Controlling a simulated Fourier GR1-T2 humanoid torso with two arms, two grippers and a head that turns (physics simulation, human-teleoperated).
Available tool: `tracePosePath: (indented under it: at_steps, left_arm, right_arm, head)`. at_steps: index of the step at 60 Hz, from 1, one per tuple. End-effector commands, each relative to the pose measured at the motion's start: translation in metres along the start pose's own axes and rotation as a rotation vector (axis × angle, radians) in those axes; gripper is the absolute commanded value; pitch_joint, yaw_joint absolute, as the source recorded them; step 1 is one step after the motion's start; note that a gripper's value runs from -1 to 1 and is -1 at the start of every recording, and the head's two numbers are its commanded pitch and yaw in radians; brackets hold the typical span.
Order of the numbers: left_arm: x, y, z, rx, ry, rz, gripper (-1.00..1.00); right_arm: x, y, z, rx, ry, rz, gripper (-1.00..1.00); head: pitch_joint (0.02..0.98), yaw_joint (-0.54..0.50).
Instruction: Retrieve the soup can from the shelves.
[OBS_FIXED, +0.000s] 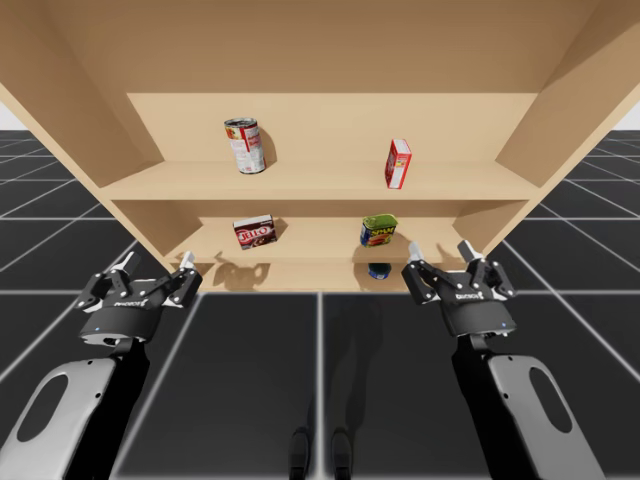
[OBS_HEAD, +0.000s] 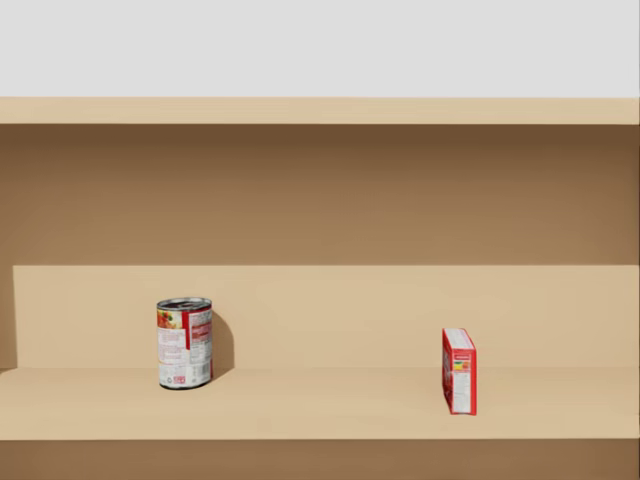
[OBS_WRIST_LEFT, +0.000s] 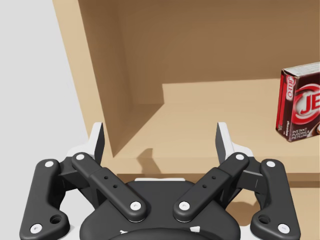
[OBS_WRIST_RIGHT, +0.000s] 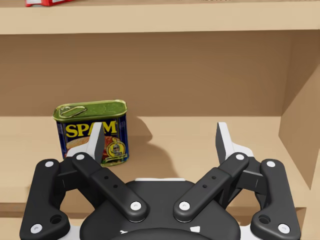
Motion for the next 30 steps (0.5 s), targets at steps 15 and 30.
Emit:
tracePosePath:
  at_steps: [15, 30]
  left_arm:
    - [0.0013, 0.0019, 0.0001, -0.001, -0.001, 0.017, -1.00]
    - [0.0010, 0.0024, -0.0001, -0.005, -0.001, 0.016, -1.00]
  right_arm:
    - [0.0048, 0.0031, 0.0012, 0.029, 0.002, -0.062, -1.00]
    - [0.0037, 0.0054, 0.0010, 0.025, 0.016, -0.049, -1.00]
  head:
    - [0.134, 0.03]
    - [0.236, 0.21]
